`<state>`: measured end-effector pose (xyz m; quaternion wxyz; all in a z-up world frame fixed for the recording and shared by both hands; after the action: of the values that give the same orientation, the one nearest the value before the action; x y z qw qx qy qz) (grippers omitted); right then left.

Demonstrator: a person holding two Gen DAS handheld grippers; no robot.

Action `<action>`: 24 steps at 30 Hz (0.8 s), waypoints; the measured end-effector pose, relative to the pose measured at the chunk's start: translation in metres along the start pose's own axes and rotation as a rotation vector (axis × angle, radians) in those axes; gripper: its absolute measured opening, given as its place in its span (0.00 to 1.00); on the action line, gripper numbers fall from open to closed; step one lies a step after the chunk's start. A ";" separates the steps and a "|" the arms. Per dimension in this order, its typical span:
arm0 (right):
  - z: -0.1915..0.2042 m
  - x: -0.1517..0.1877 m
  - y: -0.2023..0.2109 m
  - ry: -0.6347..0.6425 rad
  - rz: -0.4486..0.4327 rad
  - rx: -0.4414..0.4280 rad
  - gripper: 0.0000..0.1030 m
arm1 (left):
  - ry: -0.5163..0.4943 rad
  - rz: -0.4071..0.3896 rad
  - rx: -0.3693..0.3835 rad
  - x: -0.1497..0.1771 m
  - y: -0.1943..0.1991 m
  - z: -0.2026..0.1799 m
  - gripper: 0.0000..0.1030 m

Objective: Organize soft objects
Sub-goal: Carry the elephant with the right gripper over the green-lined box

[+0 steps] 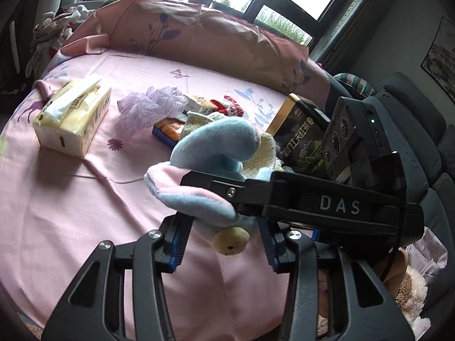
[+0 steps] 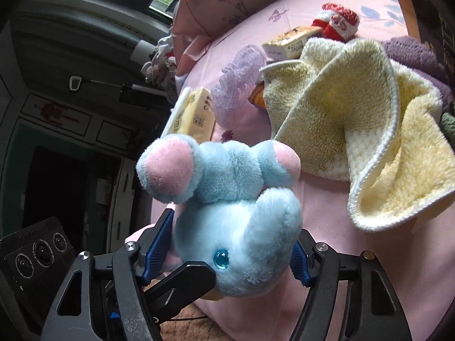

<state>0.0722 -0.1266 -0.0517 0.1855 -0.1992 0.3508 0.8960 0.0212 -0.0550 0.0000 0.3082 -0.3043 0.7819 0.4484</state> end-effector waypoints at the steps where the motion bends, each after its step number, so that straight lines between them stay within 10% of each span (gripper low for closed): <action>1: 0.003 -0.005 0.009 0.010 -0.024 0.000 0.71 | -0.014 -0.015 0.015 -0.005 0.001 -0.007 0.42; 13: 0.008 -0.083 0.148 0.041 -0.339 0.050 0.71 | -0.181 -0.151 0.222 -0.070 0.002 -0.133 0.42; 24: -0.054 -0.108 0.232 -0.038 -0.536 0.206 0.71 | -0.243 -0.094 0.388 -0.073 -0.050 -0.227 0.41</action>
<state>0.0673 -0.3444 0.0930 0.4415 -0.2479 0.3714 0.7783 0.0569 -0.2625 0.1216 0.4731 -0.2193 0.7957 0.3082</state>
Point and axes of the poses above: each gripper's, at about its wrist camera, not at the fingertips, and y roughly against the way its jaws point, z to its left, x to its underside, the point moved 6 cm from there along -y, roughly the way its jaws point, and after that the axes turned 11 degrees about -z, right-handed, at the moved point
